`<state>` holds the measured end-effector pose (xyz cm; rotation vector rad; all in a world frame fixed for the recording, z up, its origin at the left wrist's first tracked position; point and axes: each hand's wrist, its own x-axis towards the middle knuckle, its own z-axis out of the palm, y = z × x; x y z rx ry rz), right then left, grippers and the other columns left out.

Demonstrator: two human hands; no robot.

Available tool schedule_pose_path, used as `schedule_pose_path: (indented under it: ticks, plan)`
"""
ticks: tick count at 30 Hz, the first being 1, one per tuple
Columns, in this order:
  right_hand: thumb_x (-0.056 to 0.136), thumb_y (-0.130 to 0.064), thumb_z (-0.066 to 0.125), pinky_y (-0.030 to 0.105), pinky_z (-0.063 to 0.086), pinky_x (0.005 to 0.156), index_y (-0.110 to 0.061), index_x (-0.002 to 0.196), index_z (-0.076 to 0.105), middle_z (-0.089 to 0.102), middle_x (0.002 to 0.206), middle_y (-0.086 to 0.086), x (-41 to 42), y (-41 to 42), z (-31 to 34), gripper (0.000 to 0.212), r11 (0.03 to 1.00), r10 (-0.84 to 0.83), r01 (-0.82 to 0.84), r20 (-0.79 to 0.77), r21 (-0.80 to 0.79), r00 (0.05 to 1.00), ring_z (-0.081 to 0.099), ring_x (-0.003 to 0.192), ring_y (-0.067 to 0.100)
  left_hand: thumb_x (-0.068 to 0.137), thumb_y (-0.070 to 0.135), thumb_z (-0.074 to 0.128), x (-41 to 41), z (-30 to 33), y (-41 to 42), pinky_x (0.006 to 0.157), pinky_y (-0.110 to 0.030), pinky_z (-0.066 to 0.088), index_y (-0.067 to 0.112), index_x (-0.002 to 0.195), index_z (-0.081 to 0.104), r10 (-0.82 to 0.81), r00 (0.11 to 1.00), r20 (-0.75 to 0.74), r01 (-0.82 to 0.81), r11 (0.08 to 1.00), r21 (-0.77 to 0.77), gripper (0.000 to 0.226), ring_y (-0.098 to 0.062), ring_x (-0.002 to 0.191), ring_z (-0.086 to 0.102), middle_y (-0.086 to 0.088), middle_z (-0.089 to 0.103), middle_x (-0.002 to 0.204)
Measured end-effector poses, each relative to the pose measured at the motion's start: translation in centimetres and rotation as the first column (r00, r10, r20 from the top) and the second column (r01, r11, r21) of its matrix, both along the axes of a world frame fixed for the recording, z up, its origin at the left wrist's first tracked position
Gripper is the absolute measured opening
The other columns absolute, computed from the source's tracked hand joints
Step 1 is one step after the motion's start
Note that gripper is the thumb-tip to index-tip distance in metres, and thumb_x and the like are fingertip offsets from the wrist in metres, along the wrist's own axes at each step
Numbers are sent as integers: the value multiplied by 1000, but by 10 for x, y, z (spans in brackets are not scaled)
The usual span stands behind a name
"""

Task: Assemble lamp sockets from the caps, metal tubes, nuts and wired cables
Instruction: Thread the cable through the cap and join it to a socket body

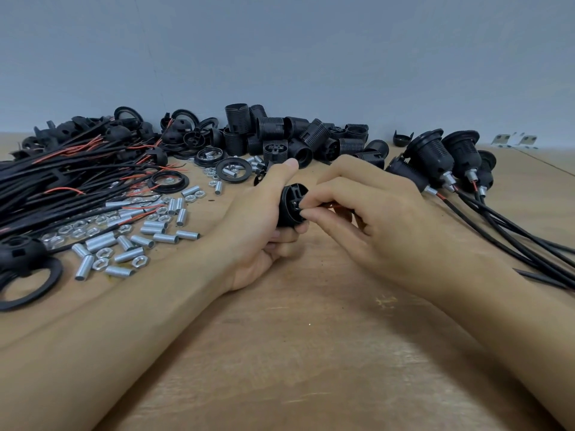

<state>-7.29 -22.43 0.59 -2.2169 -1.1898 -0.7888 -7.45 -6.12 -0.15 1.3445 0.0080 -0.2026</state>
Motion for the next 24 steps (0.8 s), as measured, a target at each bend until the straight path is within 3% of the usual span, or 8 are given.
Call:
schedule_pose_path:
  ticks: [8,14,18,24]
  plan:
    - [93,-12,64,22,36,65,-5,88,68,58,86,4,-1,1,1,9,1000,-8,9,-55,3,998,42,69,8,99,46,47,-3,0,-6,37,-16,19,18,50,52,107,994,25,-108,992,57,57,-10,33,22,-4,46,47]
    - [90,-10,66,31,42,57,-4,82,69,59,83,6,-3,4,-1,11,999,-35,35,10,-5,999,46,67,13,100,43,45,-4,-2,-9,37,-18,20,21,41,51,165,984,62,-170,981,88,63,-11,33,25,-4,46,45]
    - [90,-7,69,18,39,63,-4,86,72,61,83,6,-4,5,-1,6,996,-6,9,-35,94,999,53,67,17,99,45,46,-3,-2,-6,37,-17,18,20,46,51,137,990,34,-138,990,24,59,-10,33,22,-3,45,47]
    - [88,-11,70,18,43,65,-6,88,70,66,81,1,-5,5,1,5,988,-21,34,-87,151,996,57,74,11,99,47,47,-1,-2,-5,36,-17,18,15,60,52,124,992,31,-125,992,13,50,-9,33,23,-5,47,50]
